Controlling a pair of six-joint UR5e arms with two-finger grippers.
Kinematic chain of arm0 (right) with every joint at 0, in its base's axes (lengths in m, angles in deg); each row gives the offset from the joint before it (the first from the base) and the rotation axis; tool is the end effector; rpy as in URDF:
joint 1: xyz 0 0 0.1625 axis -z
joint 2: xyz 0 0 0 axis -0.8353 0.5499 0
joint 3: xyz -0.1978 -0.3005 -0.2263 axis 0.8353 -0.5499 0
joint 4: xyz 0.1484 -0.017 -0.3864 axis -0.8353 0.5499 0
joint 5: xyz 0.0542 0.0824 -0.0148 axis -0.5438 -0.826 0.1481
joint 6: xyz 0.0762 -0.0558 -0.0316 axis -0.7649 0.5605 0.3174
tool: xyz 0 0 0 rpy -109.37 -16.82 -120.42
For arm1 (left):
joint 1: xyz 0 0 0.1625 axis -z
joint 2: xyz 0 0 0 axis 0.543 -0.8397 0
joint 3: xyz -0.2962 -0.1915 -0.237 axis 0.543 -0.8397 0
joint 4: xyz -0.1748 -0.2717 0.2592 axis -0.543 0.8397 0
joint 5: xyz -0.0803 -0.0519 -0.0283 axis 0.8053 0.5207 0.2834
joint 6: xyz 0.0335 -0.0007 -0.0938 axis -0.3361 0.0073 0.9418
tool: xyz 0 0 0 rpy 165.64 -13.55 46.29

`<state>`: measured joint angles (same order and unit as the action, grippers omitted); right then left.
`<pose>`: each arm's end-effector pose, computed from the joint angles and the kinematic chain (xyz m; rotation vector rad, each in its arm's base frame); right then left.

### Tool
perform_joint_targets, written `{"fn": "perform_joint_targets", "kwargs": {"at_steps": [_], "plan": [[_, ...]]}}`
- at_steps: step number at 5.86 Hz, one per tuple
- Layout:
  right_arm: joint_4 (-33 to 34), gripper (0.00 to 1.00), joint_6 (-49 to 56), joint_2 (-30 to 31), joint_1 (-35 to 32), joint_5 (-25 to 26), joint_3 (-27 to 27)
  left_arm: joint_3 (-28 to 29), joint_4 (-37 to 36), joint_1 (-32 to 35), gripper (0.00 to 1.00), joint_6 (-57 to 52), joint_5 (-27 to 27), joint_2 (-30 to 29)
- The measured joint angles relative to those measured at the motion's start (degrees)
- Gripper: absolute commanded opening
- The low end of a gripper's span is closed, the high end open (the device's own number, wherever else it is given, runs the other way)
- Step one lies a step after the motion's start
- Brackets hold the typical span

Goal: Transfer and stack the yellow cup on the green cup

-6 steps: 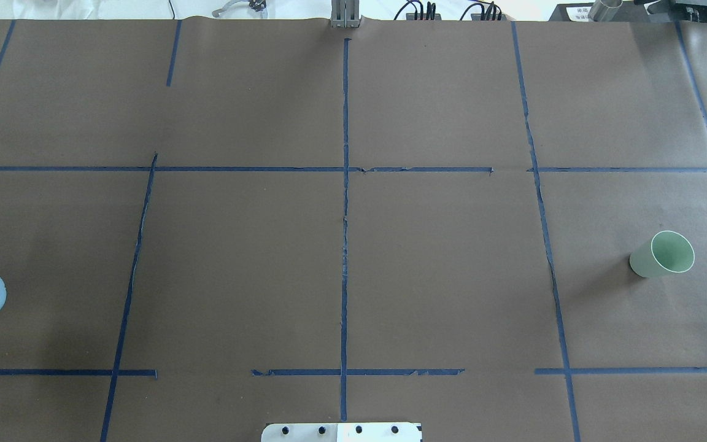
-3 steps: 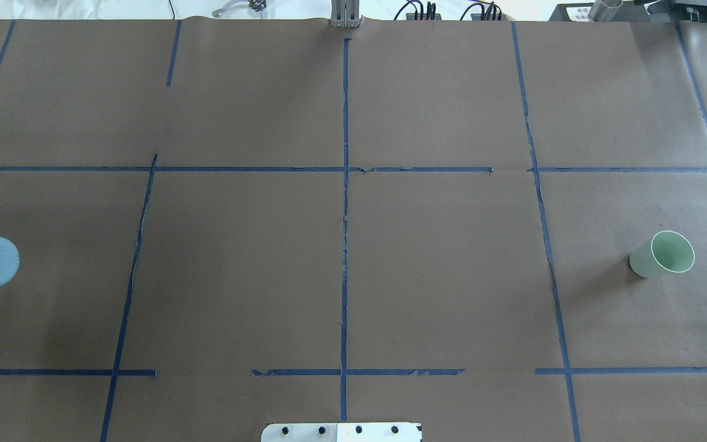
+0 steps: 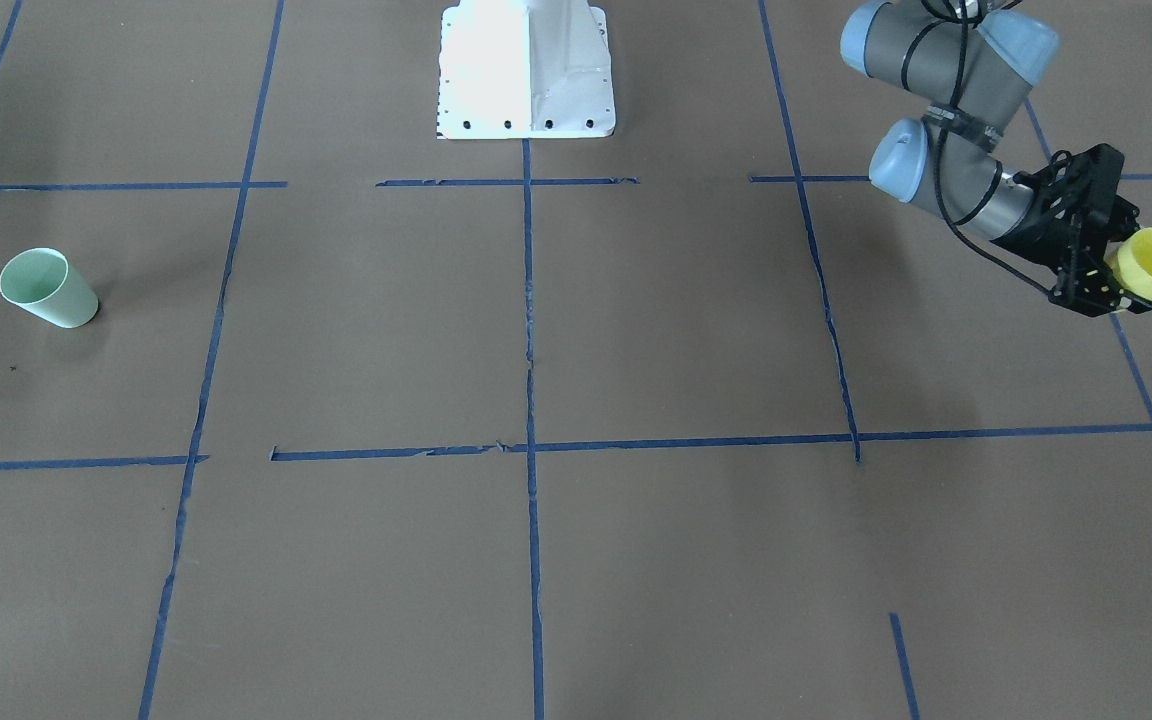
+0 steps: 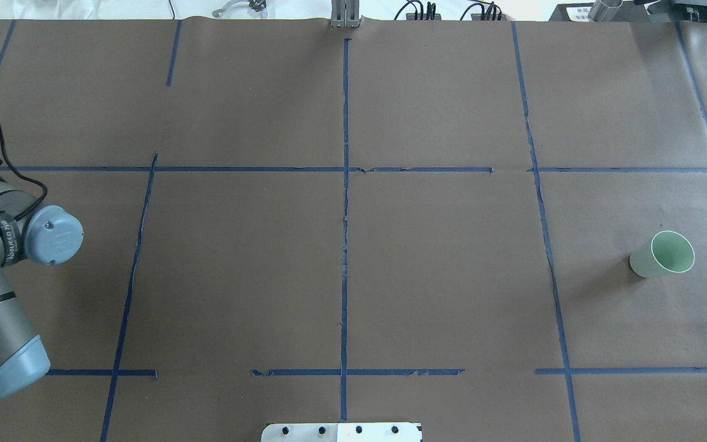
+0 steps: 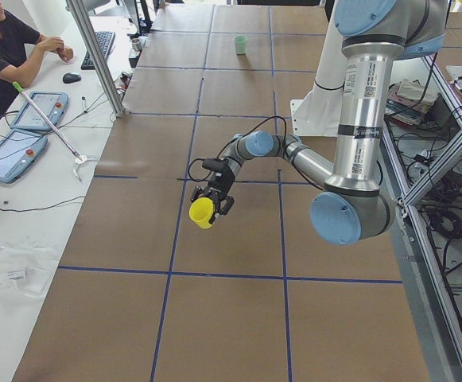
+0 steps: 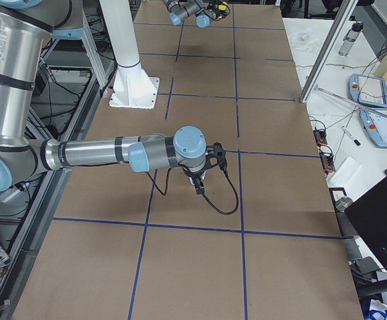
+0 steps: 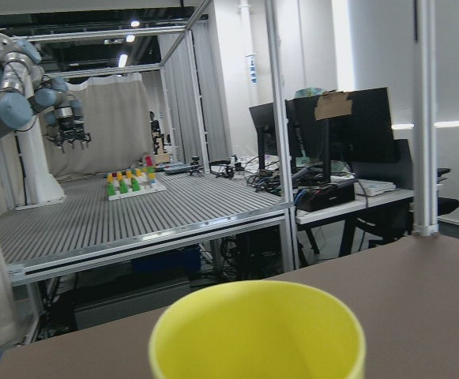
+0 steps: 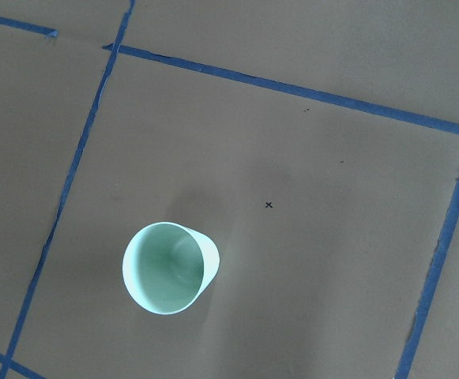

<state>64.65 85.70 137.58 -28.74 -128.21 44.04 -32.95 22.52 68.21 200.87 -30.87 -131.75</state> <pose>0.0186 -0.3892 0.5588 0.2119 -0.9918 -0.2603 0.2900 -0.4500 0.5005 0.7651 -0.1704 -1.0948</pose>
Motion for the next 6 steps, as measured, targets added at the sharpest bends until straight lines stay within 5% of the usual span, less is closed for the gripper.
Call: {"fn": "perform_joint_targets", "kwargs": {"at_steps": [3, 6], "plan": [[-1.20, 1.00, 0.05, -0.34, 0.69, -0.62, 0.16, 2.03, 20.56, -1.82, 0.03, -11.49, -8.58, -2.92], [-2.73, 1.00, 0.08, -0.53, 1.28, -4.67, 0.12, 14.77, 62.70, -3.57, 0.04, -37.75, -9.12, -3.47]]}}
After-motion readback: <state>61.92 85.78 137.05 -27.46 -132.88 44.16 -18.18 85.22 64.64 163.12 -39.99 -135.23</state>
